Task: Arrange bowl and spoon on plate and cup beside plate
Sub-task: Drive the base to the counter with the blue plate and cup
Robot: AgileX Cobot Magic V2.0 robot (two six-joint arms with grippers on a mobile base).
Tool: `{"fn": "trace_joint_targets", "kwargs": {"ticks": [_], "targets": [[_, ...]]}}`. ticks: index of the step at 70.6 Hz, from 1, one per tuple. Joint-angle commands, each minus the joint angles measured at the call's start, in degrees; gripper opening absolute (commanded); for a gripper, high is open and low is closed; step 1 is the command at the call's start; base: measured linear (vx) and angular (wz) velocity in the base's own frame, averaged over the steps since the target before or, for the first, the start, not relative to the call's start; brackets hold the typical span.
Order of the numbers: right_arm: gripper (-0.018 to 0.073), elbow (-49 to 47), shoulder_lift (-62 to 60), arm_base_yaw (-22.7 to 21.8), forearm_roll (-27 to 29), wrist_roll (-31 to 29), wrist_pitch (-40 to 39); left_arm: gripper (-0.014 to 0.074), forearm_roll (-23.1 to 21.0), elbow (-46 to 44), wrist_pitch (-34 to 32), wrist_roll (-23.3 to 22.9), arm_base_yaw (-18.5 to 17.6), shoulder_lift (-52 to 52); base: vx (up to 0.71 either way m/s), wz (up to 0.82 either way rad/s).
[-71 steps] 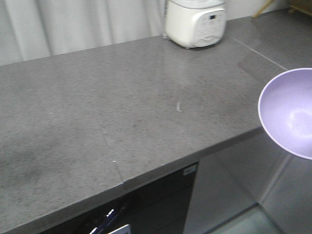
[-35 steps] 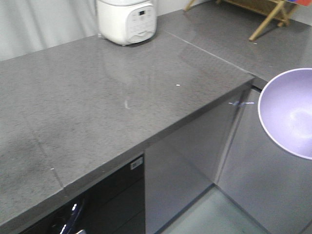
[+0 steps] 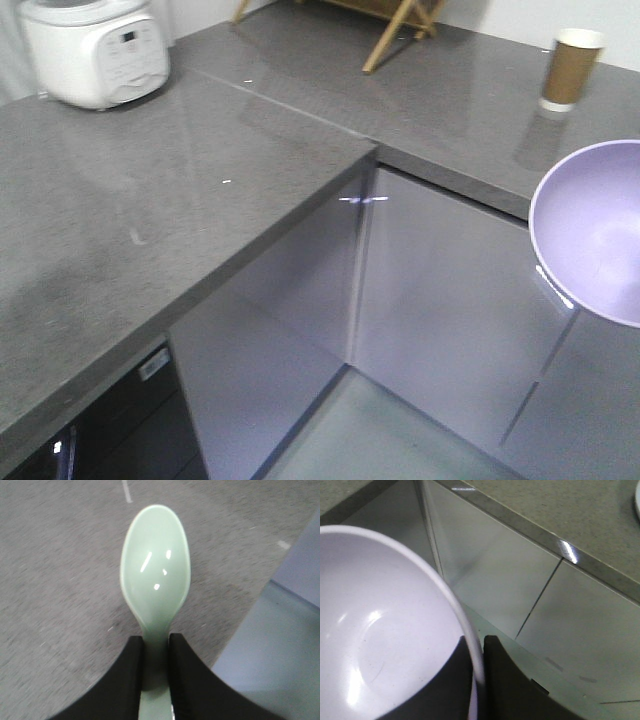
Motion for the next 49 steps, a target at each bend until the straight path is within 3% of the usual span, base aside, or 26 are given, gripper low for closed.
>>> {"fn": "trace_joint_targets", "kwargs": {"ticks": [1,49], "targets": [[-0.0006,-1.75,-0.49,-0.16,-0.58,0.09,-3.44,-0.0006,-0.49,-1.23,-2.70,0.01,-0.40,-1.23,0.06,-0.53],[-0.0006,-1.75,-0.49,-0.16,-0.58,0.09,-3.44,-0.0006,-0.49,-1.23,-2.70,0.01,-0.40,-1.23,0.10,-0.54]]}}
